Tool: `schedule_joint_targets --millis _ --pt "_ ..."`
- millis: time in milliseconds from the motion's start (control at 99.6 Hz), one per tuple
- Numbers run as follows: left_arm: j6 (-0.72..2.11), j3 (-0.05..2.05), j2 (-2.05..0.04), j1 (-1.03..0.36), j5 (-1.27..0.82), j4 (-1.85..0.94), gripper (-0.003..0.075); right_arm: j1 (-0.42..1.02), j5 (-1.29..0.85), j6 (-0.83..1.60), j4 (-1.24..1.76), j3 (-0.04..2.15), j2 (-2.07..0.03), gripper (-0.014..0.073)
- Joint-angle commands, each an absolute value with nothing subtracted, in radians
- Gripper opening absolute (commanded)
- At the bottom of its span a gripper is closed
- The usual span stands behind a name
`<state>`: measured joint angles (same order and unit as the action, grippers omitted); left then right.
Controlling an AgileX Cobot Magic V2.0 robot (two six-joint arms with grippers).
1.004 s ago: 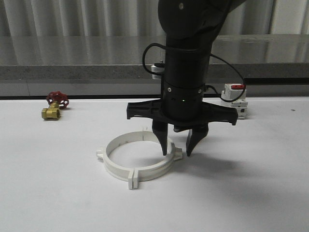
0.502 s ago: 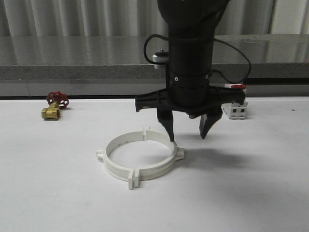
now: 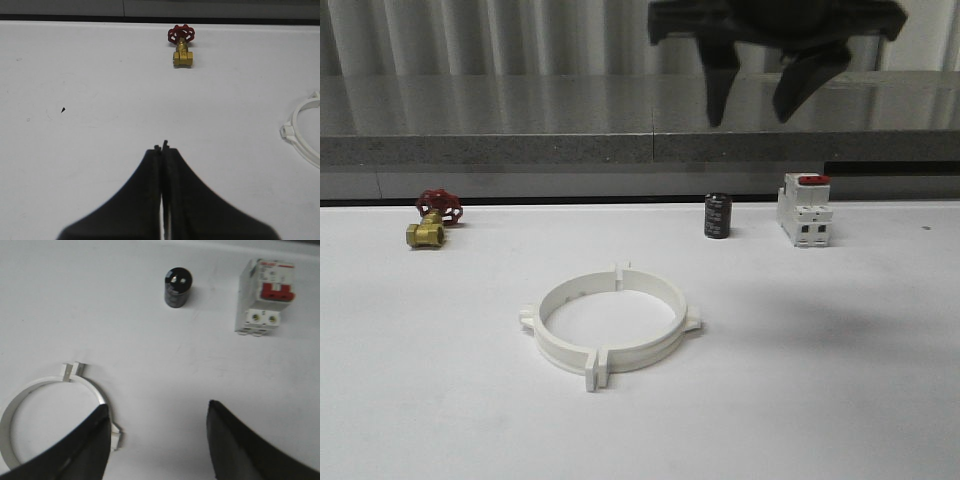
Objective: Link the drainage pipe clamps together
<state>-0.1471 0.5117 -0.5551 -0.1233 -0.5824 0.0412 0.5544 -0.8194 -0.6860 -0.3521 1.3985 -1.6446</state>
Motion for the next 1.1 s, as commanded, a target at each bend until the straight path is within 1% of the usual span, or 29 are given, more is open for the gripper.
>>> schedule_joint_targets --millis 0,251,372,542,904,944,994,1044,1095 --pt "-0.15 0.536 -0.557 -0.13 -0.512 0.033 -0.002 0.517 -0.795 -0.657 -0.396 1.366 -1.513 0.0436" --pt "-0.15 0.536 -0.557 -0.13 -0.512 0.033 -0.002 0.392 -0.799 -0.646 -0.433 1.135 -1.24 0.0436" --pt "-0.15 0.536 -0.557 -0.13 -0.512 0.033 -0.002 0.359 -0.799 -0.641 -0.453 1.043 -1.101 0.0436" --pt "-0.15 0.536 -0.557 -0.13 -0.512 0.033 -0.002 0.354 -0.808 -0.592 -0.483 0.937 -0.945 0.0436" --pt "-0.15 0.536 -0.557 -0.13 -0.512 0.033 -0.002 0.354 -0.888 -0.574 -0.492 0.693 -0.625 0.0428" --pt "-0.15 0.536 -0.557 -0.13 -0.512 0.033 -0.002 0.354 -0.893 -0.574 -0.492 0.673 -0.585 0.0404" --pt "-0.15 0.536 -0.557 -0.13 -0.512 0.033 -0.002 0.354 -0.9 -0.574 -0.492 0.65 -0.542 0.0346" --pt "-0.15 0.536 -0.557 -0.13 -0.512 0.033 -0.002 0.354 -0.905 -0.574 -0.494 0.63 -0.504 0.0265" --pt "-0.15 0.536 -0.557 -0.13 -0.512 0.033 -0.002 0.354 -0.905 -0.574 -0.493 0.617 -0.472 0.0153"
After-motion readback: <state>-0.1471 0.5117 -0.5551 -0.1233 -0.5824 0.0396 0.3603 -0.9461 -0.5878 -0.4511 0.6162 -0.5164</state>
